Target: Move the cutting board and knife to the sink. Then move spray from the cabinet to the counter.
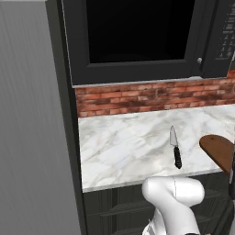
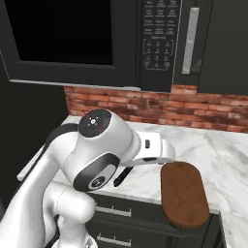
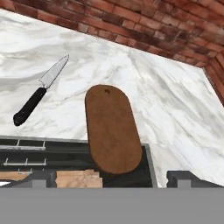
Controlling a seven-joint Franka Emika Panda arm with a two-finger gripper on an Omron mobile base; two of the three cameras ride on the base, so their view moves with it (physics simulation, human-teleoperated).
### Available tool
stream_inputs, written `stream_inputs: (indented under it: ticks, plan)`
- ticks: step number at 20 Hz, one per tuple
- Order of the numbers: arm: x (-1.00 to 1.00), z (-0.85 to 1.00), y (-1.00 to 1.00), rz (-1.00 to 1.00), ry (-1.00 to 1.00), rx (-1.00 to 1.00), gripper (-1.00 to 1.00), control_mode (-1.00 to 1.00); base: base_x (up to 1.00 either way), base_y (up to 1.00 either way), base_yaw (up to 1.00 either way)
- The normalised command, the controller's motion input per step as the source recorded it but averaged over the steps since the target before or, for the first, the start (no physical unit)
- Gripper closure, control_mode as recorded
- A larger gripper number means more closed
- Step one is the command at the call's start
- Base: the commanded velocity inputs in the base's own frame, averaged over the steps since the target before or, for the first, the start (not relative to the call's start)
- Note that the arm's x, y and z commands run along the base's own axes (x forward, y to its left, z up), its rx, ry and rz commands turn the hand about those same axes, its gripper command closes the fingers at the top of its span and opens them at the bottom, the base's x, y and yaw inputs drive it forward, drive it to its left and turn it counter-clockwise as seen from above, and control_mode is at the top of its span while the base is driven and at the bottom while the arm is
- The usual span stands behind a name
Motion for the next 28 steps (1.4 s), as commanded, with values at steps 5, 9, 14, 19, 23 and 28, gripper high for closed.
stream_inputs:
  ticks: [5, 9, 14, 19, 23, 28]
  plan:
    - [-0.03, -0.03, 0.40, 0.01, 0.00, 0.00, -1.00, -1.00, 0.00, 0.00, 0.00]
    - [0.00, 0.00, 0.43, 0.00, 0.00, 0.00, -1.00, -1.00, 0.00, 0.00, 0.00]
    - [0.00, 0.00, 0.31, 0.00, 0.00, 0.02, -1.00, -1.00, 0.00, 0.00, 0.00]
    - [-0.01, -0.02, 0.09, 0.00, 0.00, 0.06, -1.00, -1.00, 0.00, 0.00, 0.00]
    - [0.00, -0.01, 0.00, 0.00, 0.00, 0.03, -1.00, 1.00, 0.00, -0.02, 0.00]
    - [0.00, 0.00, 0.00, 0.00, 0.00, 0.00, -1.00, 1.00, 0.00, -0.14, -0.09]
